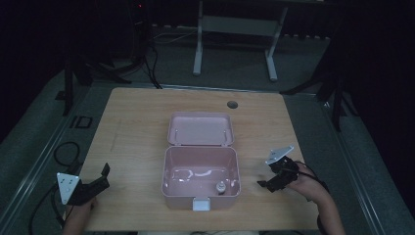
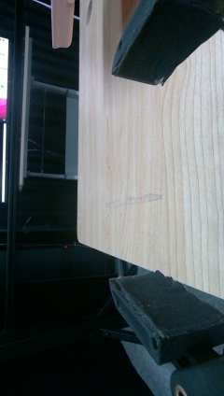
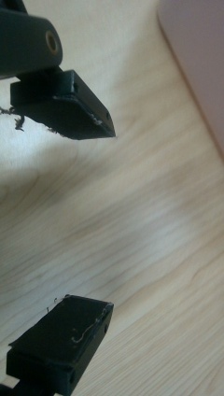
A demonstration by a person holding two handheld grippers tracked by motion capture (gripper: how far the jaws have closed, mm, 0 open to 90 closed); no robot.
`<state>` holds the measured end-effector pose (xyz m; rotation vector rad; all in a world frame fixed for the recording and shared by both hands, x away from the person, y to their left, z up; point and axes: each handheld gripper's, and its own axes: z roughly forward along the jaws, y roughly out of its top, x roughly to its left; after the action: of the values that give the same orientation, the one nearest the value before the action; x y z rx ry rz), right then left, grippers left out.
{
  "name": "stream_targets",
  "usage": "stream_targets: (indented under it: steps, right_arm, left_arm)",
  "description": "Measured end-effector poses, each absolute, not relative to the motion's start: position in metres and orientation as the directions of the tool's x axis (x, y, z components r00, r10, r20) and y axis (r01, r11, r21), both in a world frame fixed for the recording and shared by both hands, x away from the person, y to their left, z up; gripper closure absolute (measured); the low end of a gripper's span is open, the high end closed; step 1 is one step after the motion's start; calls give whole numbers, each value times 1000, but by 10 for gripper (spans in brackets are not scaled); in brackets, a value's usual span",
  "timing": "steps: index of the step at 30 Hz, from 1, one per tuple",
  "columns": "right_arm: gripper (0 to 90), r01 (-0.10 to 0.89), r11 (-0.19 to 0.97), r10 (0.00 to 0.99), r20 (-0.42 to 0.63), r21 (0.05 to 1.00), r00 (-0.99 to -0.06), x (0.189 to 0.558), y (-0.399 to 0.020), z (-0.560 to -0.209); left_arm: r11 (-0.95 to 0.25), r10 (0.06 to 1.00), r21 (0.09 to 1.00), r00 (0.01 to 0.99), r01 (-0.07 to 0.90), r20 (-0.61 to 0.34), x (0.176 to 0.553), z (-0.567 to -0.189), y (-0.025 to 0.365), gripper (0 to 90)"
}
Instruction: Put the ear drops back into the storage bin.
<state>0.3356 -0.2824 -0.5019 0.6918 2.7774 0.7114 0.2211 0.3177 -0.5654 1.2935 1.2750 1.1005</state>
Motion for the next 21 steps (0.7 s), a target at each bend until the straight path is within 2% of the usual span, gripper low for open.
stream_targets:
  steps: [9,16,20,21]
  right_arm:
    - [129,474,639,653,-102,606,-750,331,-299,-521]
    - [127,506,529,782,-160,681,-602,325,-311,-531]
    - [121,518,485,821,-163,704,-548,323,-313,-535]
    - [121,517,447,847,-159,730,-507,321,-315,-538]
  left_arm:
    - [25,999,993,41,115,-30,221,-565,318,24]
    - [25,999,993,41,115,-29,221,-565,318,24]
    - [25,999,993,40,116,-30,221,-565,318,24]
    - [25,999,993,40,116,-30,221,-565,318,24]
